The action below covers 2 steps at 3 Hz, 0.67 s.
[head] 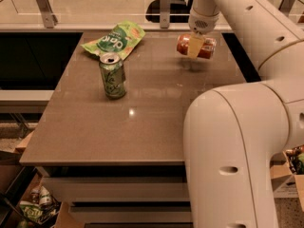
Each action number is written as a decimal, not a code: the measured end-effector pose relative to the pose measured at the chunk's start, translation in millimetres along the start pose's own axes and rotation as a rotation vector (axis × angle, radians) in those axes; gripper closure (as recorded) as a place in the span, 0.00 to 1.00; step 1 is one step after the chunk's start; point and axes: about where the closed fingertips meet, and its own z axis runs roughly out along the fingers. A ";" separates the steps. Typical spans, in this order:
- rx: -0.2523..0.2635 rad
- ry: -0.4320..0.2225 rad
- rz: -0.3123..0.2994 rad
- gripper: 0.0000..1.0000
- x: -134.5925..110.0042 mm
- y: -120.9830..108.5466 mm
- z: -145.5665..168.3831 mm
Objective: Place coke can upright
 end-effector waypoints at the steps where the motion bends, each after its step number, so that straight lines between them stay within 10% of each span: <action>1: 0.043 -0.057 0.010 1.00 -0.2 -7.0 -17.7; 2: 0.090 -0.154 0.011 1.00 -1.6 -15.3 -39.5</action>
Offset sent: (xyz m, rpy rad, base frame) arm -0.0024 -0.0113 0.0789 0.2143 -0.2474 0.0362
